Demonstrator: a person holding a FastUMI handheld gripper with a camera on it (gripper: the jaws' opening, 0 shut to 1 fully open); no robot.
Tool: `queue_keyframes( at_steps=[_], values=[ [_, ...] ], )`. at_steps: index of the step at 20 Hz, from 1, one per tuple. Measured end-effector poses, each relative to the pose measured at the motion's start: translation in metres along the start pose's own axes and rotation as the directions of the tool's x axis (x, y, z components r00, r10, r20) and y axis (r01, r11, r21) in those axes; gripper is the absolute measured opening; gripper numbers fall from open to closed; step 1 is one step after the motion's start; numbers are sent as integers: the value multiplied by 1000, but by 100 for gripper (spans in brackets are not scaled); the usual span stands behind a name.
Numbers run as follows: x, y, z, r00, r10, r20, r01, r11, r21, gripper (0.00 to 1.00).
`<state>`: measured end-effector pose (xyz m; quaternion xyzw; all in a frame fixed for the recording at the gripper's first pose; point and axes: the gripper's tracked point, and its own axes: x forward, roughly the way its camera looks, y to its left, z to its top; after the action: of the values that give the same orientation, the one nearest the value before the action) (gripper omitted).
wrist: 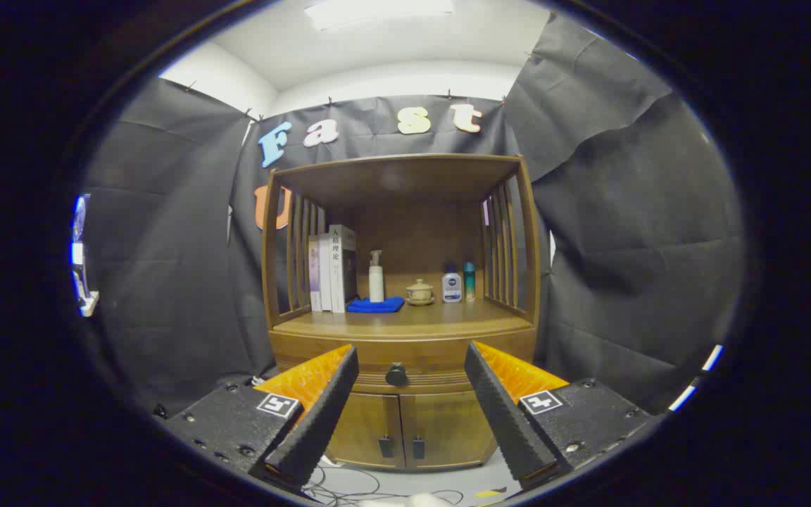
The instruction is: Pull open the drawer, take out the items inside it, and place them on the countertop above the cabinet.
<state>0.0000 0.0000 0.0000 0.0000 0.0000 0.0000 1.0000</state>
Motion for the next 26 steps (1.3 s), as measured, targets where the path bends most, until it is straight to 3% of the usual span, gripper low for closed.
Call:
queue_keyframes(
  at_steps=[20, 26],
  values=[
    [8, -2, -1, 1000, -15, -4, 15, 1000, -16, 99],
    [43, 17, -15, 1000, 26, 3, -26, 999, -46, 99]
  ],
)
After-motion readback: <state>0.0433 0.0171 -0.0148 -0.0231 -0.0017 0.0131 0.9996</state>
